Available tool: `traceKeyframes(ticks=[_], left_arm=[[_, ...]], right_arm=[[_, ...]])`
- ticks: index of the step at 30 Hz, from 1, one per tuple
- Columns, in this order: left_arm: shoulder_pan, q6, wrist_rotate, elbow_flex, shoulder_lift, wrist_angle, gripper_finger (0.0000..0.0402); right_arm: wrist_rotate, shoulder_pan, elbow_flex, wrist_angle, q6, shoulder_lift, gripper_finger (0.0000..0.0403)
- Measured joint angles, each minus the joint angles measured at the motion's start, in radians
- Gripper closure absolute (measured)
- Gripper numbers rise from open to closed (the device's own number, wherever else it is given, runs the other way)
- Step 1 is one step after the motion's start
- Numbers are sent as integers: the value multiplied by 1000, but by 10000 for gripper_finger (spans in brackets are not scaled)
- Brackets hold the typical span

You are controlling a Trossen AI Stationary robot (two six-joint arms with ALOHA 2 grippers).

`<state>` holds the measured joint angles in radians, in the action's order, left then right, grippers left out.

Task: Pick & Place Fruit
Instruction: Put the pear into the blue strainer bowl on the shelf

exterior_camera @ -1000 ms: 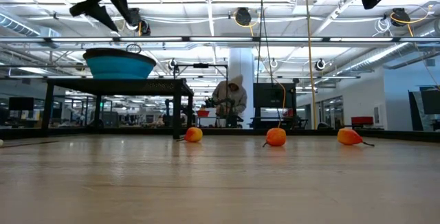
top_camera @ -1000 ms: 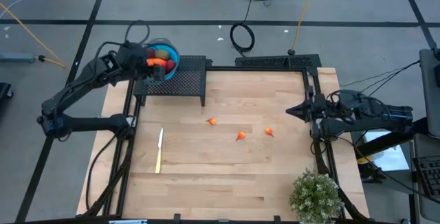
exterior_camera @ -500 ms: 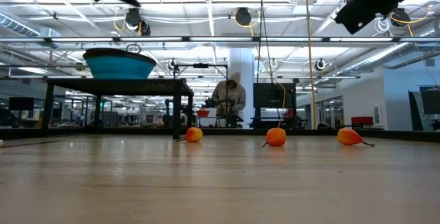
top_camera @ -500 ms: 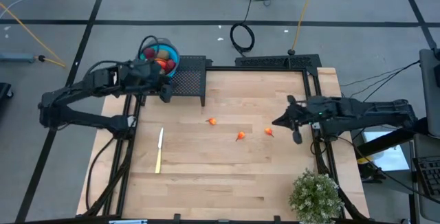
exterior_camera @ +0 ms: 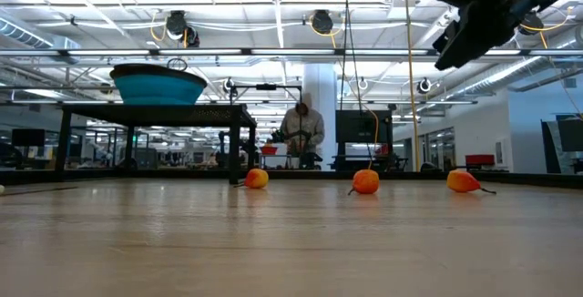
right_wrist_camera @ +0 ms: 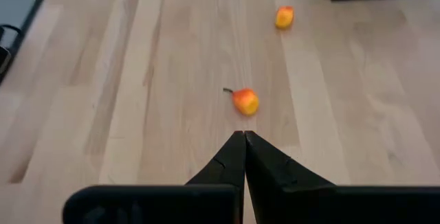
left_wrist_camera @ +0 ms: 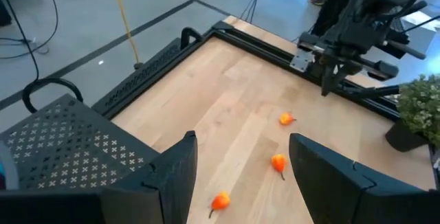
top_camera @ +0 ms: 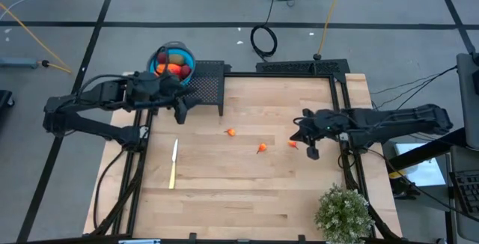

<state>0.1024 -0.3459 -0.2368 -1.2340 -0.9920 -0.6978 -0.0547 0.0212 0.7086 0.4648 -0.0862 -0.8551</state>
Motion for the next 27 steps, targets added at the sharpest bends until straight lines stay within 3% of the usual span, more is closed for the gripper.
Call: traceKeyframes(ticks=[13,21,27], left_arm=[[-3,-12,33,172,68,163,172],[-3,-6,37,331,205,286,172],[-3,-22,37,407,314,292,172]], right_arm=[[0,0,0,67,-80,-98,394],[1,0,0,127,-141,-115,315],[0,0,0,155,-142,-146,242]])
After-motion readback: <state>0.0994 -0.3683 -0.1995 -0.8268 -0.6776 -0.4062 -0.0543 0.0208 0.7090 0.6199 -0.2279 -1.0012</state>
